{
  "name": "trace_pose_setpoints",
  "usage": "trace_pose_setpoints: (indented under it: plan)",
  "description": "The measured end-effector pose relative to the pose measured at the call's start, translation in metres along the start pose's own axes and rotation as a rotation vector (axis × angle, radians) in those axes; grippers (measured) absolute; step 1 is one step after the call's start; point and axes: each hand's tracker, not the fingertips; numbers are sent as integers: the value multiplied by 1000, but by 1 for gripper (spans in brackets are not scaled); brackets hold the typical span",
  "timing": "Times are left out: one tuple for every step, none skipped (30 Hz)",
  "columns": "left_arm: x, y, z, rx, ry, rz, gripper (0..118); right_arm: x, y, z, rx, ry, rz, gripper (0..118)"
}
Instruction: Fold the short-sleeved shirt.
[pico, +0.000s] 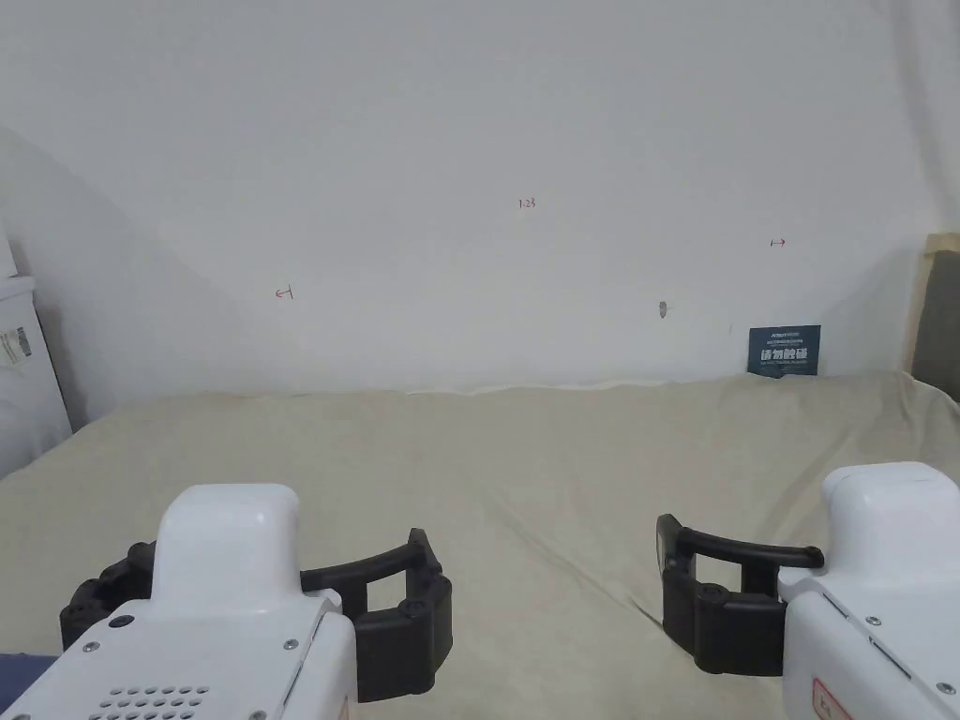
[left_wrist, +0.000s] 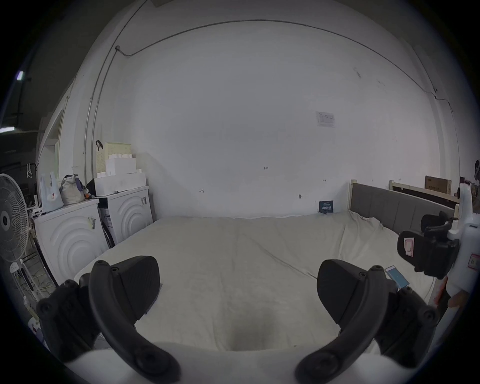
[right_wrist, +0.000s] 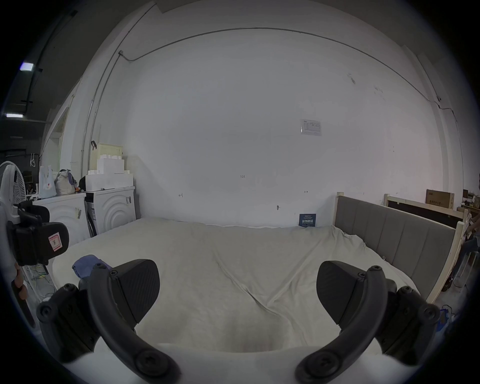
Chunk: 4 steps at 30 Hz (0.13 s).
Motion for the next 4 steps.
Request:
trace_pose_setpoints:
  plan:
    - [-1, 0, -1, -5, -12, 2, 118, 0, 0, 0, -3, -4, -4, 118]
    - [0, -1, -2, -6, -10, 2, 118, 1, 0, -1, -8, -10, -7, 118]
    - [0, -1, -3, -6, -2, -3, 118, 2, 0, -1, -8, -14, -9, 118]
    - [1, -2, -3, -4, 8, -8, 118, 2, -1, -1, -7, -15, -9, 118]
